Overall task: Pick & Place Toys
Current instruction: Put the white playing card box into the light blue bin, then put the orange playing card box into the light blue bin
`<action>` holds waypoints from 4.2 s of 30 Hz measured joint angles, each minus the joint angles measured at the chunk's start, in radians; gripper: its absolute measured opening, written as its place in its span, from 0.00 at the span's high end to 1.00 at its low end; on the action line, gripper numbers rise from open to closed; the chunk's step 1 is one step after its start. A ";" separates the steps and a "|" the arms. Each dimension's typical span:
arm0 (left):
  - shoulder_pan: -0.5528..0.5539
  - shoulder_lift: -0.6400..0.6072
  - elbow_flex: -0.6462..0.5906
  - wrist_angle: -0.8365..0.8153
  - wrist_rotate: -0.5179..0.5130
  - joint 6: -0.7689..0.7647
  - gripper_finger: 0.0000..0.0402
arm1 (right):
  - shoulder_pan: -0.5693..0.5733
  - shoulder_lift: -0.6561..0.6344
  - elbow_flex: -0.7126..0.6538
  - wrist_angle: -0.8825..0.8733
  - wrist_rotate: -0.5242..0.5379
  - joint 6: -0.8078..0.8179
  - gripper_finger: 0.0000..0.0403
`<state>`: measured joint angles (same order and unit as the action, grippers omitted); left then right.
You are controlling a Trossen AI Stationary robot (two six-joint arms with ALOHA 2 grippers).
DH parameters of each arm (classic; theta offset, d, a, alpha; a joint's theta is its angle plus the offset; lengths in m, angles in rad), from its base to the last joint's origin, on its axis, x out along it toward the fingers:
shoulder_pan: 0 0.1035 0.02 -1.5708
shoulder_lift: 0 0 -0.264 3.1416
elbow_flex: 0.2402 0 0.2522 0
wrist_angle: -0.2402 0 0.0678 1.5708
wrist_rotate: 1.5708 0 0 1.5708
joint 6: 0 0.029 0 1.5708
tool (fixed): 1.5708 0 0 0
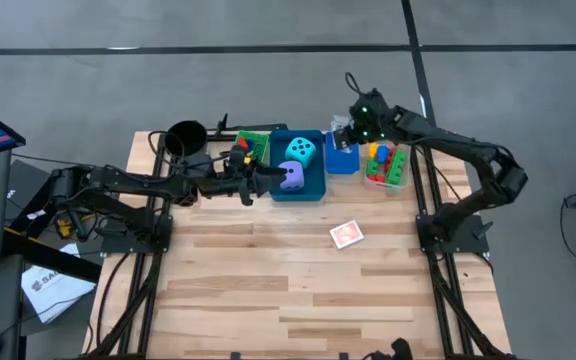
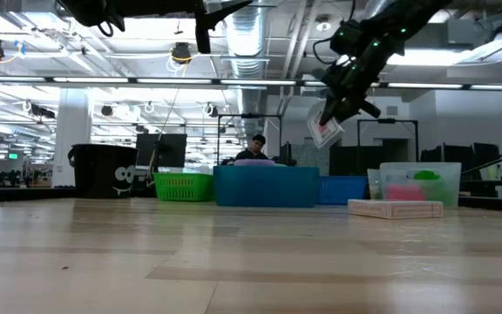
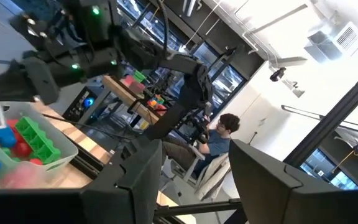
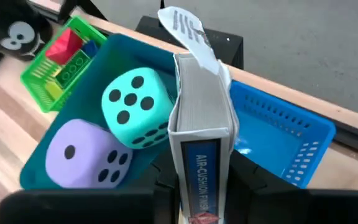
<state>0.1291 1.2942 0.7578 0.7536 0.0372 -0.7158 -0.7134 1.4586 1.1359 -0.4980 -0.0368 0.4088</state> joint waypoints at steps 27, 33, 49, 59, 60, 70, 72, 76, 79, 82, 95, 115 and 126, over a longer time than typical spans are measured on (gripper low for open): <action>0.000 0.000 0.000 0.002 0.001 -0.007 0.55 | -0.061 0.198 0.119 -0.202 -0.019 0.010 0.84; 0.000 0.000 0.000 0.002 0.001 -0.007 0.55 | -0.078 0.198 0.119 -0.228 -0.025 0.010 0.80; 0.000 0.000 0.000 0.002 0.001 -0.007 0.55 | -0.071 0.198 0.119 -0.220 -0.068 0.010 0.76; 0.000 0.000 0.000 0.002 0.001 -0.008 0.55 | -0.069 0.198 0.119 -0.220 -0.073 0.010 0.62; 0.000 0.000 0.000 0.002 0.001 -0.008 0.55 | -0.065 0.198 0.119 -0.220 -0.074 0.009 0.60; 0.000 0.000 0.000 -0.007 0.001 0.061 0.55 | 0.021 0.078 0.118 -0.202 -0.097 -0.106 0.46; 0.000 0.001 0.000 -0.025 0.001 0.063 0.55 | 0.063 0.035 0.118 -0.210 -0.112 -0.142 0.45; 0.000 0.001 0.000 -0.077 0.010 0.061 0.55 | 0.196 -0.051 0.118 -0.225 -0.122 -0.187 0.46; -0.001 0.001 0.000 -0.126 0.048 0.060 0.55 | 0.318 -0.101 0.118 -0.232 -0.086 -0.194 0.48; -0.015 0.001 0.000 -0.175 0.067 0.061 0.55 | 0.442 -0.127 0.118 -0.241 0.044 -0.165 0.50; -0.214 0.127 0.000 -0.257 -0.057 0.267 0.51 | 0.730 -0.137 0.118 -0.388 0.333 0.005 0.58; -0.246 0.406 0.021 0.011 -0.127 0.334 0.37 | 0.943 -0.132 0.118 -0.503 0.299 -0.012 0.51; -0.235 0.392 0.022 -0.054 -0.127 0.443 0.37 | 0.928 0.083 0.118 -0.580 0.206 -0.286 0.36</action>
<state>-0.1059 1.6863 0.7796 0.6999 -0.0902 -0.2726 0.2141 1.5414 1.2537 -1.0778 0.1692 0.1229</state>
